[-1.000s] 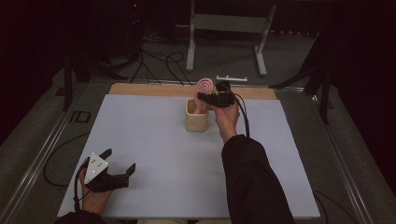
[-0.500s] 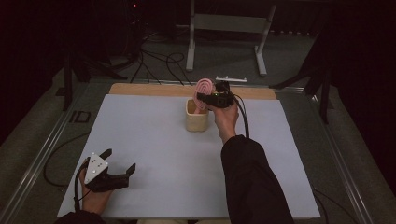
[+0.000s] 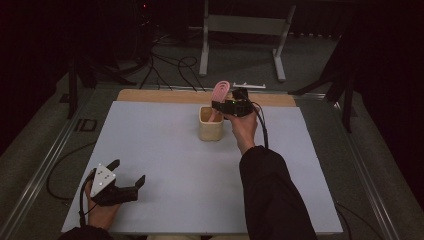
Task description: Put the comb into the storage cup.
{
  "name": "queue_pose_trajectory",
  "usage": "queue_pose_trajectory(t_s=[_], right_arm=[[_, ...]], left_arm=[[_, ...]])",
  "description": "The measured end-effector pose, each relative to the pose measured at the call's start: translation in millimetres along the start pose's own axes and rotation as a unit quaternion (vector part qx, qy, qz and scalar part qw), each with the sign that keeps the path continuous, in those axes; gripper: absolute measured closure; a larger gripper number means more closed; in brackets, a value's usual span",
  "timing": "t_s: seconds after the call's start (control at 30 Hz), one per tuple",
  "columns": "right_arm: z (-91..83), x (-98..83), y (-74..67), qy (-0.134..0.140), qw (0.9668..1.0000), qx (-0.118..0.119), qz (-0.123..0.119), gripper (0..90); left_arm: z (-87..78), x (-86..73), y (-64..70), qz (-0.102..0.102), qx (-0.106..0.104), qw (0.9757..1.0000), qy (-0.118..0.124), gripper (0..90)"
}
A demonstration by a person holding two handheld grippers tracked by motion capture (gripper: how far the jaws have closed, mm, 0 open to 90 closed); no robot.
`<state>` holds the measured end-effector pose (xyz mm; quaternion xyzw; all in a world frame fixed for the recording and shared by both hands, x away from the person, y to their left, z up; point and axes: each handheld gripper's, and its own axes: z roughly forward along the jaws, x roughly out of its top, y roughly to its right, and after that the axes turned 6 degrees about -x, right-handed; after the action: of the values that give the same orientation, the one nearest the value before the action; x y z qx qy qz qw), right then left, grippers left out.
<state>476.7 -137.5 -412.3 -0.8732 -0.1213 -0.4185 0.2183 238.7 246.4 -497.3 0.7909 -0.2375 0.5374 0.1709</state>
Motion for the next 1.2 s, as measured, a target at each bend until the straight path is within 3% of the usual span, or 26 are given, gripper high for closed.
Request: queue_pose_trajectory(t_s=[0.13,0.3,0.6,0.93,1.2], right_arm=[[-1.4,-1.8,1.8,-0.002,1.0000,-0.006,0.000,24.6],[-4.1,-4.0,1.9,-0.002,0.9996,-0.020,-0.020,13.8],[-9.9,-11.5,6.8,-0.003,0.9993,-0.021,-0.032,10.2],[-25.9,-24.7,19.5,0.002,0.9992,0.008,-0.040,9.8],[-38.1,-31.2,29.9,0.008,0.9991,0.015,-0.040,9.8]], left_arm=[[0.2,0.0,0.1,-0.001,0.000,1.0000,0.001,0.1],[0.4,0.0,0.2,0.000,0.001,1.0000,0.000,0.1],[0.8,0.2,0.6,0.000,0.000,1.0000,0.000,0.1],[1.2,0.3,0.8,0.000,0.001,1.0000,0.001,0.1],[1.5,0.4,0.9,0.001,0.002,1.0000,-0.001,0.1]])
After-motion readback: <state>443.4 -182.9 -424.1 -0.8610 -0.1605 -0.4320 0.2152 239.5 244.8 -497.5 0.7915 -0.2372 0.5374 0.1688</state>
